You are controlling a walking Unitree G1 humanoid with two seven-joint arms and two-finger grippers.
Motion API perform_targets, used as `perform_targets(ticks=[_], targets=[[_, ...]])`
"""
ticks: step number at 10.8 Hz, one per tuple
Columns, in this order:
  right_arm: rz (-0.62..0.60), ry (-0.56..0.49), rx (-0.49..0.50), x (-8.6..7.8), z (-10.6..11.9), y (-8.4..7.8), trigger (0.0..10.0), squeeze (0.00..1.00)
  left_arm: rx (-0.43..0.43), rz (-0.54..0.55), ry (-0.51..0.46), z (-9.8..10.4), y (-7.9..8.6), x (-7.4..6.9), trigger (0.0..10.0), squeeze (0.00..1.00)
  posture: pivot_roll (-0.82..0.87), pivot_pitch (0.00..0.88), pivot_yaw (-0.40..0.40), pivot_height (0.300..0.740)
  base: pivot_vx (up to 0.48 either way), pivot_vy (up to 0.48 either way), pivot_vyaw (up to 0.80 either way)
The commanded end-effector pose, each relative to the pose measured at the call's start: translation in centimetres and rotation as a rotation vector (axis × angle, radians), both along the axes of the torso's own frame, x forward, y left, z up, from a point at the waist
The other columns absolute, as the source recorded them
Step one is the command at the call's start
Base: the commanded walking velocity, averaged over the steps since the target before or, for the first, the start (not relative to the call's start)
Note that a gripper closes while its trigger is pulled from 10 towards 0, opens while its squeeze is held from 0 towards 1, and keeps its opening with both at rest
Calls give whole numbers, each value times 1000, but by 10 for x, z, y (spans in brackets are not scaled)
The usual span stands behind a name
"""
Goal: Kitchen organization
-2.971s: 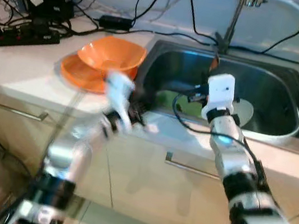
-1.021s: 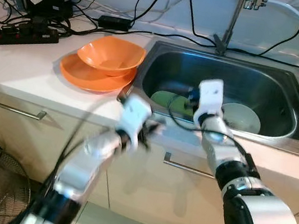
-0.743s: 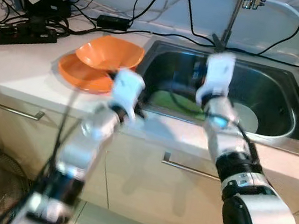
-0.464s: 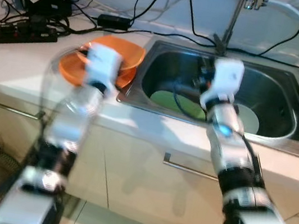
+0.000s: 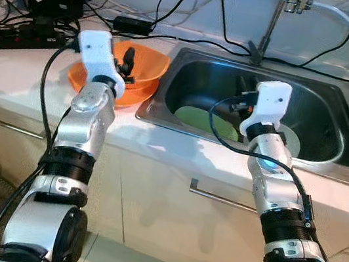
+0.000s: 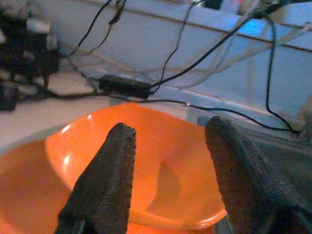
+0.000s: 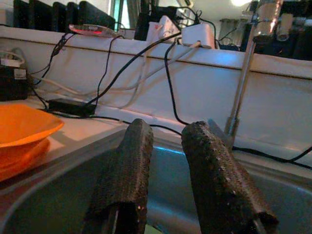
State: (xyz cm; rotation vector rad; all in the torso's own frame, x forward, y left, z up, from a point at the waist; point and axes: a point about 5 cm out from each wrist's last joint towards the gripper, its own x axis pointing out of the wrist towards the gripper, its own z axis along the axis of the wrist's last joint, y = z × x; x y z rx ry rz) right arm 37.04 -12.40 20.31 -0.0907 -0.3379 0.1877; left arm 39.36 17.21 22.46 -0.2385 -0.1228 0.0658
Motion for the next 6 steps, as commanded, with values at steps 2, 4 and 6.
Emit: perform_targets(ticks=[2,4,6], targets=[[12,8,3,-3,1,-1,10000,0,-125,76,61,1,6,4,10000,1000,126,0,6,740,0,0,0],[17,21,12,-6,-2,-1,10000,0,-198,168,149,-7,17,5,10000,973,127,0,6,740,0,0,0],[22,23,16,-8,-2,-1,10000,0,-260,167,203,-9,17,6,10000,0,126,0,7,740,0,0,0]])
